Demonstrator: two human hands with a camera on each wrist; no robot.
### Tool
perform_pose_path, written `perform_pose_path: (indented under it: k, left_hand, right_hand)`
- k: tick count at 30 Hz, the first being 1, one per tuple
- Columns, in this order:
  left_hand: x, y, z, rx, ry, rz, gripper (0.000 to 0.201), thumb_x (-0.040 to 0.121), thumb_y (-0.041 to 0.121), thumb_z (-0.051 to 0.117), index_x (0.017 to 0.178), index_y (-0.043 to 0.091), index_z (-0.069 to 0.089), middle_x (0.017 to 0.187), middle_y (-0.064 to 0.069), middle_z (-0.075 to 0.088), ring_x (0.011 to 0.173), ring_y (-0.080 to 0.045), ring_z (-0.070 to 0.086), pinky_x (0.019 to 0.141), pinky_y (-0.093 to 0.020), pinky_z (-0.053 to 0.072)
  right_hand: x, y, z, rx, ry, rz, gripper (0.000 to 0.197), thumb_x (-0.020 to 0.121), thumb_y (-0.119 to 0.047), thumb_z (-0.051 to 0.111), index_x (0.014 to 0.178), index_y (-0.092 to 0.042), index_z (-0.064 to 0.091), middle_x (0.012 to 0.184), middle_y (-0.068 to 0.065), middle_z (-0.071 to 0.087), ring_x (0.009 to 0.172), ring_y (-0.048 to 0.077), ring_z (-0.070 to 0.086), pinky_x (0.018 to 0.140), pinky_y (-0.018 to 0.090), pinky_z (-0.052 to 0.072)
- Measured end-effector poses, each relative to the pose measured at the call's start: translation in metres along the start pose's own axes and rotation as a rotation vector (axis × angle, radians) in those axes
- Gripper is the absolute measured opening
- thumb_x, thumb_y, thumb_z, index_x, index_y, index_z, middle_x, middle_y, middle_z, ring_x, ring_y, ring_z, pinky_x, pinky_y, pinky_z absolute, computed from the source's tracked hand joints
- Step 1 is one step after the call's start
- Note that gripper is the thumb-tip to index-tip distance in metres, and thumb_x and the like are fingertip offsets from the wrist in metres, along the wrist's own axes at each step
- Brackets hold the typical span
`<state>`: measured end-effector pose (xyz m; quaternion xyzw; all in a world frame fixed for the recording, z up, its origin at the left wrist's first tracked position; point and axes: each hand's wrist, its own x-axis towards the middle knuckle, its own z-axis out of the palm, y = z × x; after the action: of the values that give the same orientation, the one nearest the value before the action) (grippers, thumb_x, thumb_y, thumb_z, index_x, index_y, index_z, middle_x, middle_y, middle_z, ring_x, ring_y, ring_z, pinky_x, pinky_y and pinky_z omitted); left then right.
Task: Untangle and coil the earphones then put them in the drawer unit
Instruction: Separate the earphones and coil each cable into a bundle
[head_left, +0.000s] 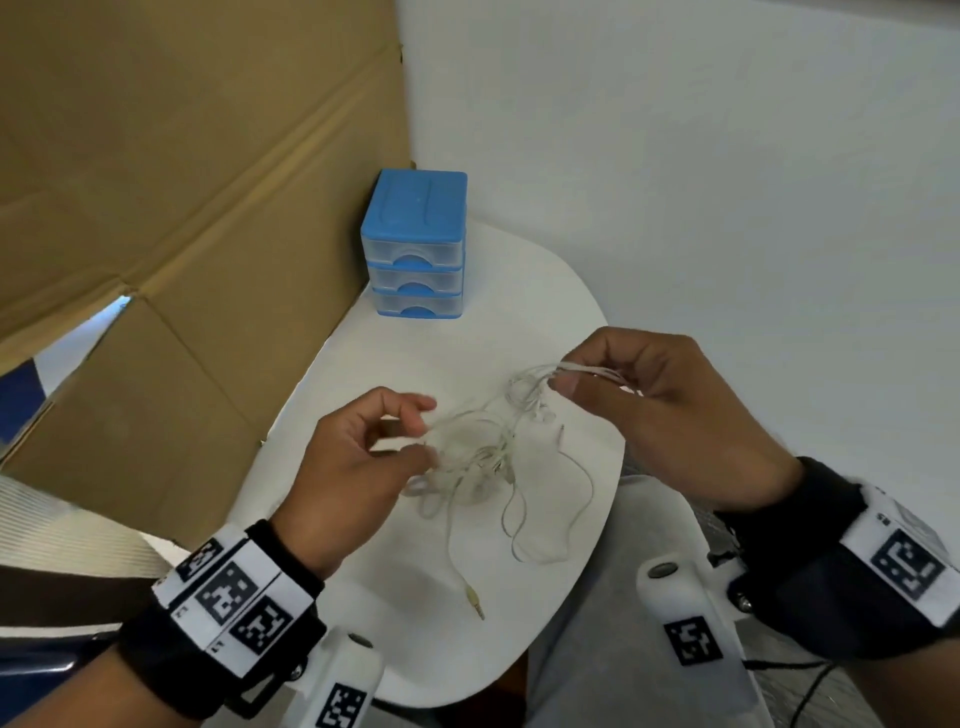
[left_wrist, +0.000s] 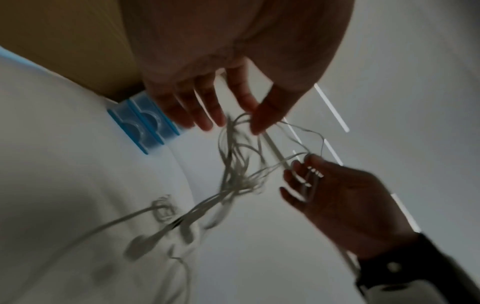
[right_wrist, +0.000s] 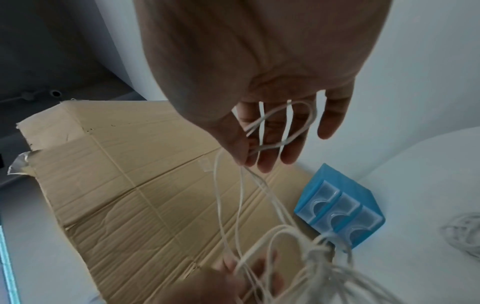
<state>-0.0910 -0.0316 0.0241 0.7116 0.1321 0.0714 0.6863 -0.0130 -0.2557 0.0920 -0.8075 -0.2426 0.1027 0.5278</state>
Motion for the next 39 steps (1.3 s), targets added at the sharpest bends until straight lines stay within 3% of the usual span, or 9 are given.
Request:
perform_pose_path:
  k: [2,4,9,15,21,27,31,36,39]
  left_hand:
    - [-0.006,0.012,0.003,0.050,-0.035,0.104,0.014,0.062,0.023,0.080,0.069,0.029,0.070,0.123,0.010,0.065,0.104,-0.009,0.063,0.085,-0.027,0.050]
    - [-0.016,0.020,0.010,0.142,-0.085,0.247,0.015,0.062,0.039,0.077,0.077,0.038,0.074,0.134,0.014,0.057,0.124,-0.004,0.052,0.100,-0.030,0.042]
    - [-0.023,0.015,0.028,0.429,-0.100,0.277,0.035,0.060,0.064,0.072,0.094,0.056,0.071,0.134,0.029,0.050,0.129,0.005,0.041,0.104,-0.016,0.032]
    - [-0.017,-0.024,0.020,0.452,0.012,0.161,0.008,0.078,0.036,0.075,0.085,0.036,0.078,0.117,0.018,0.065,0.115,0.002,0.055,0.091,-0.011,0.043]
    - [-0.019,-0.019,0.017,0.721,0.021,0.368,0.020,0.074,0.055,0.070,0.075,0.036,0.063,0.118,0.025,0.057,0.107,-0.001,0.053,0.085,-0.022,0.044]
    - [-0.016,-0.015,0.009,0.628,0.050,0.511,0.015,0.072,0.045,0.075,0.075,0.033,0.066,0.129,0.016,0.052,0.118,-0.009,0.050,0.092,-0.018,0.041]
    - [-0.016,0.000,0.009,0.526,0.081,0.568,0.014,0.072,0.043,0.072,0.073,0.030,0.069,0.125,0.014,0.055,0.112,-0.018,0.056,0.094,-0.022,0.040]
    - [-0.016,0.001,0.008,0.559,0.102,0.568,0.019,0.073,0.041,0.074,0.071,0.023,0.070,0.116,0.010,0.059,0.107,-0.017,0.057,0.086,-0.016,0.041]
    - [-0.014,-0.003,0.006,0.580,0.132,0.571,0.014,0.073,0.035,0.077,0.072,0.022,0.070,0.112,0.011,0.058,0.104,-0.014,0.054,0.082,-0.017,0.045]
  right_hand:
    - [-0.002,-0.003,0.004,0.030,-0.058,-0.002,0.013,0.090,-0.013,0.068,0.078,-0.008,0.070,0.070,-0.007,0.069,0.067,0.004,0.060,0.068,0.018,0.043]
    - [-0.005,-0.005,0.011,0.156,-0.065,-0.011,0.014,0.086,-0.016,0.071,0.082,-0.003,0.071,0.079,0.011,0.073,0.076,0.021,0.066,0.073,0.031,0.049]
    - [-0.009,-0.006,0.032,0.310,-0.052,-0.010,0.014,0.085,-0.013,0.068,0.084,0.001,0.071,0.086,0.025,0.069,0.077,0.030,0.063,0.075,0.042,0.050]
    - [-0.008,-0.014,0.022,0.469,-0.036,-0.020,0.020,0.079,-0.009,0.067,0.088,0.009,0.068,0.087,0.015,0.068,0.081,0.018,0.060,0.073,0.023,0.050]
    - [-0.006,-0.017,0.017,0.660,-0.041,0.064,0.008,0.089,-0.011,0.057,0.085,-0.004,0.058,0.090,0.013,0.071,0.087,0.028,0.071,0.078,0.035,0.057]
    - [-0.005,0.000,0.021,-0.023,-0.018,-0.041,0.024,0.100,-0.013,0.050,0.079,-0.003,0.043,0.064,-0.002,0.043,0.057,0.007,0.038,0.057,0.018,0.035]
    - [-0.008,-0.001,0.024,-0.005,-0.193,0.035,0.033,0.082,-0.024,0.077,0.097,-0.015,0.048,0.057,-0.003,0.034,0.052,0.014,0.029,0.050,0.027,0.029]
    - [-0.012,-0.002,0.019,-0.204,-0.337,0.028,0.052,0.068,-0.031,0.087,0.107,-0.033,0.053,0.060,-0.016,0.043,0.056,0.005,0.037,0.054,0.024,0.037]
    - [-0.009,0.007,0.015,-0.395,-0.283,-0.042,0.028,0.079,-0.027,0.078,0.098,-0.029,0.057,0.063,-0.014,0.046,0.058,0.007,0.042,0.056,0.017,0.037]
